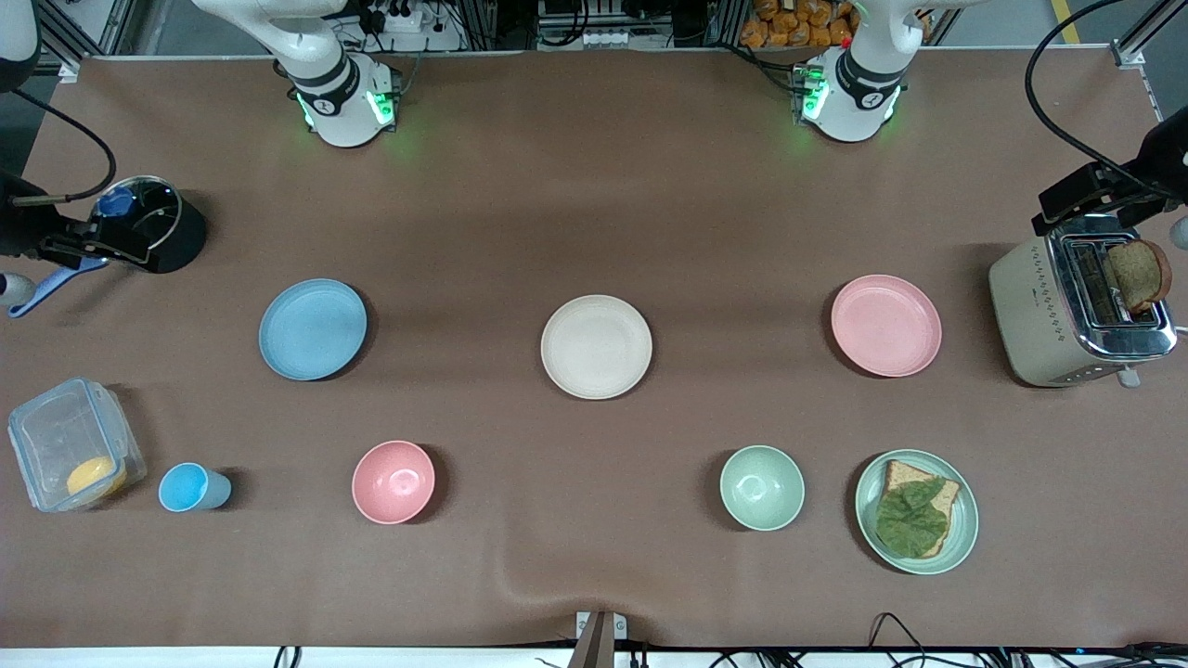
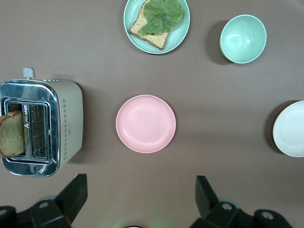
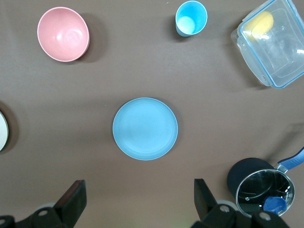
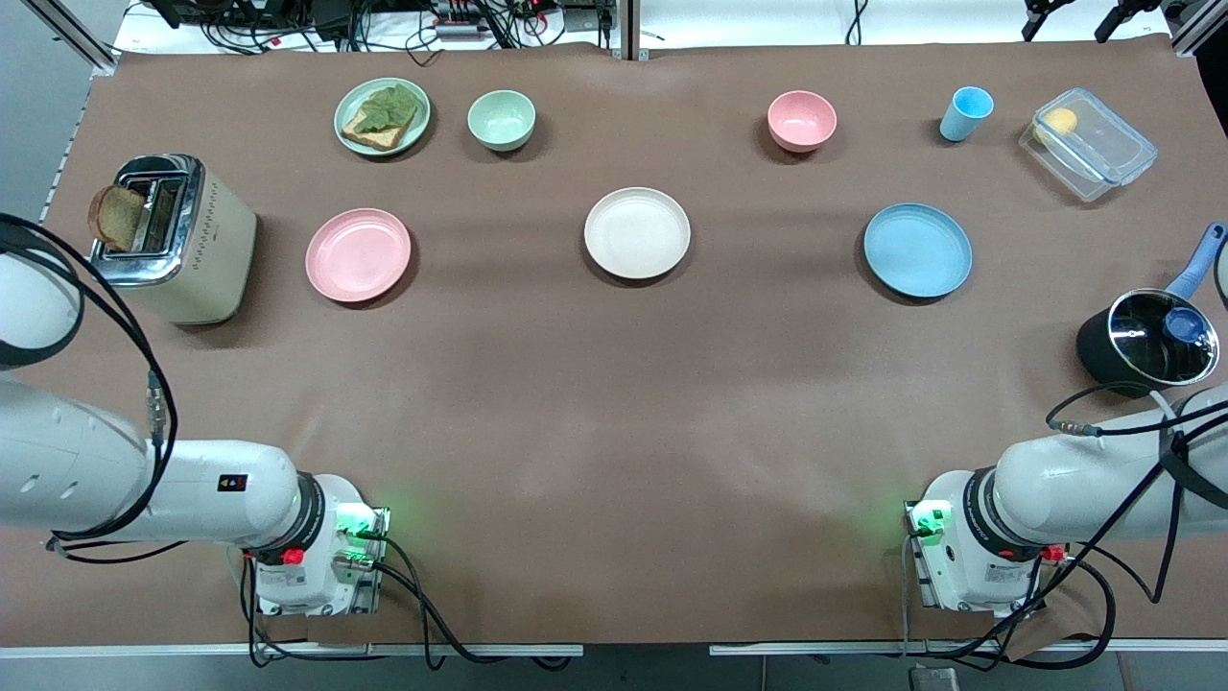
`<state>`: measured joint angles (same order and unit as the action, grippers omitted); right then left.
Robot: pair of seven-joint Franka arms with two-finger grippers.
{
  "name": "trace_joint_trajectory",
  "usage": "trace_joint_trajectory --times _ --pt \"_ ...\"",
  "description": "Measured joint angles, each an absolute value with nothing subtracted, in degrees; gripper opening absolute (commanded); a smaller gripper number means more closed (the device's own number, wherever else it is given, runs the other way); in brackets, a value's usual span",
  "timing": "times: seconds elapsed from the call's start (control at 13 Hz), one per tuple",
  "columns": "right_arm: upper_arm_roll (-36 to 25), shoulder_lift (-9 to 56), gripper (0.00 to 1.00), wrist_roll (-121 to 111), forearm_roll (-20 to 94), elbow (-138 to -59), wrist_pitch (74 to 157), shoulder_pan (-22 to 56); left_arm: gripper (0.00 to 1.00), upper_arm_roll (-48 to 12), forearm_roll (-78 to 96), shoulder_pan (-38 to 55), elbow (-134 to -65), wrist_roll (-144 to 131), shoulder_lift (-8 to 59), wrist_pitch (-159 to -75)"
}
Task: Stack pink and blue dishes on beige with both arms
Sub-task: 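Move the right gripper to the blue plate while the left gripper reaches pink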
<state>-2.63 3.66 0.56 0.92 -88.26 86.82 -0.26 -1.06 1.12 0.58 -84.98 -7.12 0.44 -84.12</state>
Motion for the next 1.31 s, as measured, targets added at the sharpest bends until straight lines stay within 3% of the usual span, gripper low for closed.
trace_joint_trajectory --times 1.31 --pt "-3.14 5.24 1.0 0.56 0.92 -88.6 85.07 -0.72 1.0 -2.73 1.37 0.6 -87.33 -9.47 2.01 -86.73"
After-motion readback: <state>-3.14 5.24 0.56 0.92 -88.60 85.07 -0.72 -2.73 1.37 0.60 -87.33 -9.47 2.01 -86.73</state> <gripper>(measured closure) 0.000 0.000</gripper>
